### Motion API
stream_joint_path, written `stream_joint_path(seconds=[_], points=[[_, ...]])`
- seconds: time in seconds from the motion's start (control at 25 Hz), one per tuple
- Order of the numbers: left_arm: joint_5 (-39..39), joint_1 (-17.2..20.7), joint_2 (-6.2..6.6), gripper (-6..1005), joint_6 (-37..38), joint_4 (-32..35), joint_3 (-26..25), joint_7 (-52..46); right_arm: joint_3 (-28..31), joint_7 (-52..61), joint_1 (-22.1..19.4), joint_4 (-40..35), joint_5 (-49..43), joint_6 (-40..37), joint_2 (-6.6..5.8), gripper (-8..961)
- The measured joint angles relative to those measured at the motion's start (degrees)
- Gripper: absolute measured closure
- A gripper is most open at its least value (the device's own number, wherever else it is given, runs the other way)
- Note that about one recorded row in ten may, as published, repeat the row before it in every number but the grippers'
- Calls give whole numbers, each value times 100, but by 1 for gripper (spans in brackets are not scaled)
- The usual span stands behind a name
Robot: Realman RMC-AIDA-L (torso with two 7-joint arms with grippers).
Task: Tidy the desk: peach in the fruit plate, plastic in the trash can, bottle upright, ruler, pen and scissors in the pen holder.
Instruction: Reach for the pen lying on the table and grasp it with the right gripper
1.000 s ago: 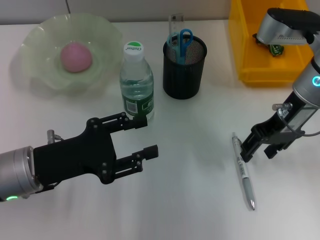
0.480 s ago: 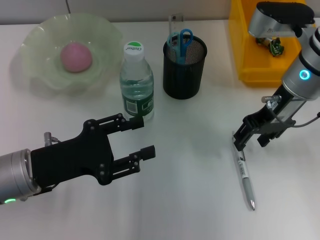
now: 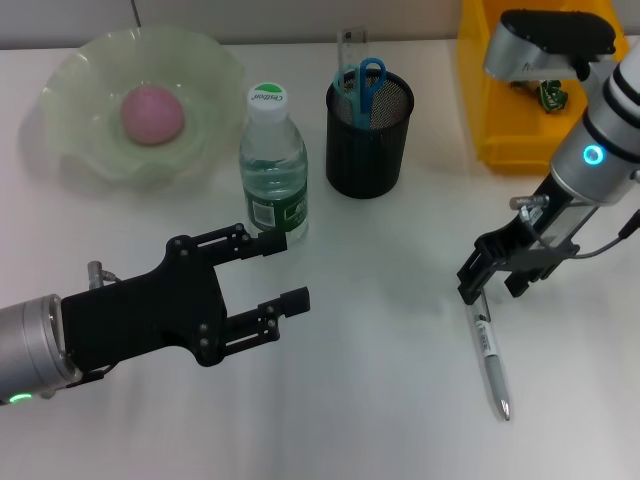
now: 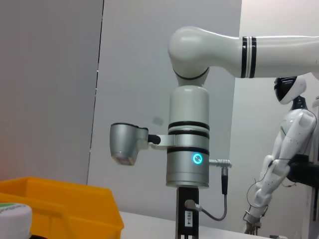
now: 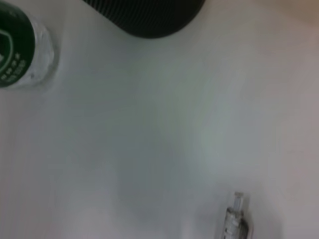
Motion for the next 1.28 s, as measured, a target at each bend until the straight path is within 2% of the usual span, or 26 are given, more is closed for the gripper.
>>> stream_joint_path(seconds=[1.28], points=[[0, 5, 0, 376, -111, 1, -9, 0, -140, -39, 37, 261, 66, 445, 29, 415]])
